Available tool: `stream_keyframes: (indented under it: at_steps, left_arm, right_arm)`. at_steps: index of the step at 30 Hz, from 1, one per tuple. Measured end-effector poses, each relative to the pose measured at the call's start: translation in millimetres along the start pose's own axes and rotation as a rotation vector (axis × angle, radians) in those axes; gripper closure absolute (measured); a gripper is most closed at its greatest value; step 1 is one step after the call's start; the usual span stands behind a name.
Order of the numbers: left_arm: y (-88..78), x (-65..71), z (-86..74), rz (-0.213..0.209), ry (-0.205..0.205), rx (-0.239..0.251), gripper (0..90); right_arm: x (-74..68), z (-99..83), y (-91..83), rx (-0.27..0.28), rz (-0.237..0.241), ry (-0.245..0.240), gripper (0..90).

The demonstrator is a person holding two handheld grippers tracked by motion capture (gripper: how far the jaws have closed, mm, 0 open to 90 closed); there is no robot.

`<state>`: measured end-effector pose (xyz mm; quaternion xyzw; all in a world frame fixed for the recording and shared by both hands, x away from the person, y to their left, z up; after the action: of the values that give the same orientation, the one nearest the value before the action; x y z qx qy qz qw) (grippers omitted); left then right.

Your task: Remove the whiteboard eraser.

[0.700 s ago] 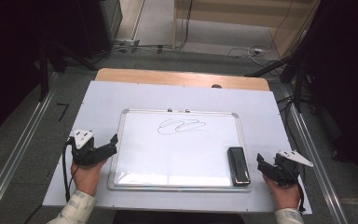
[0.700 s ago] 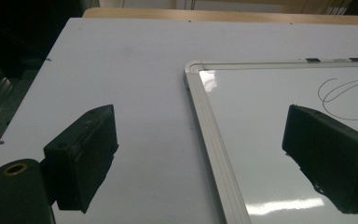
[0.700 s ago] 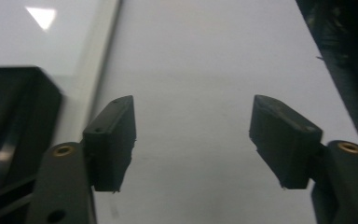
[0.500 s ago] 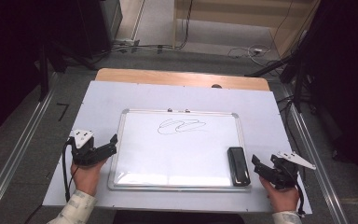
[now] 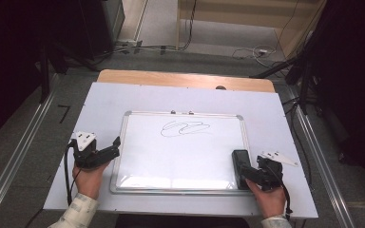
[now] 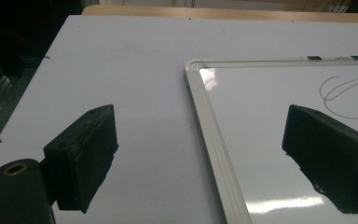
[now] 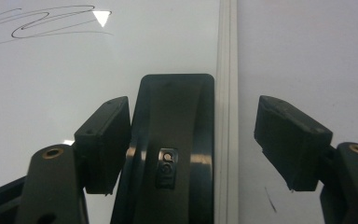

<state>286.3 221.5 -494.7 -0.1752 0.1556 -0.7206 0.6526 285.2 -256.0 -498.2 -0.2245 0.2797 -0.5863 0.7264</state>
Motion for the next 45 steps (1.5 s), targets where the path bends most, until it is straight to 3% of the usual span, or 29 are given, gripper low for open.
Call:
stream_keyframes:
  at_steps: [10,14,17,22,24,25,29,38,45]
  left_arm:
    - [0.0,-0.4,0.2,-0.003,-0.002,0.002,10.7]
    - [-0.3,-0.4,0.4,-0.002,-0.001,0.003,10.7]
    - [-0.3,-0.7,0.5,-0.002,-0.003,0.005,10.8]
    - [-0.1,-0.5,0.3,-0.002,-0.002,0.003,10.7]
    - [-0.1,-0.4,0.4,-0.003,-0.001,0.003,10.7]
    - [-0.3,-0.1,0.5,-0.003,0.0,0.004,10.8]
    - [-0.2,-0.8,0.6,-0.005,-0.003,0.004,10.7]
    - [-0.3,-1.3,0.7,-0.005,-0.008,0.006,10.8]
    - [-0.1,-1.2,0.7,-0.004,-0.006,0.005,10.8]
  right_arm:
    - [-17.1,-3.3,19.7,-0.032,-0.067,-0.049,28.7]
    - [-17.8,-5.4,24.3,-0.046,-0.121,-0.076,31.3]
    - [-17.5,-7.9,26.2,-0.057,-0.106,-0.053,32.4]
    - [-20.4,-10.9,28.9,-0.034,-0.104,-0.061,31.1]
    - [-22.0,-12.8,31.1,-0.05,-0.125,-0.075,31.5]
    - [-24.2,-13.0,30.9,-0.034,-0.145,-0.097,34.7]
    - [-21.2,-11.1,28.8,-0.035,-0.111,-0.055,38.0]
    - [-20.0,-9.4,27.1,-0.047,-0.105,-0.065,38.5]
    - [-19.1,0.5,19.0,-0.017,-0.072,-0.055,38.5]
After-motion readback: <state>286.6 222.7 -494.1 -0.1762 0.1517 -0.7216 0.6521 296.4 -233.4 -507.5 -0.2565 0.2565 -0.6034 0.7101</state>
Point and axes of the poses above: each handheld gripper's, and its own axes: y roughly forward along the jaws, z roughly out of its top, x roughly to its right, the point moved 4 cm from there along y, roughly forward along the jaws, and after that the axes turned 3 degrees about y, right-handed, at the moved point
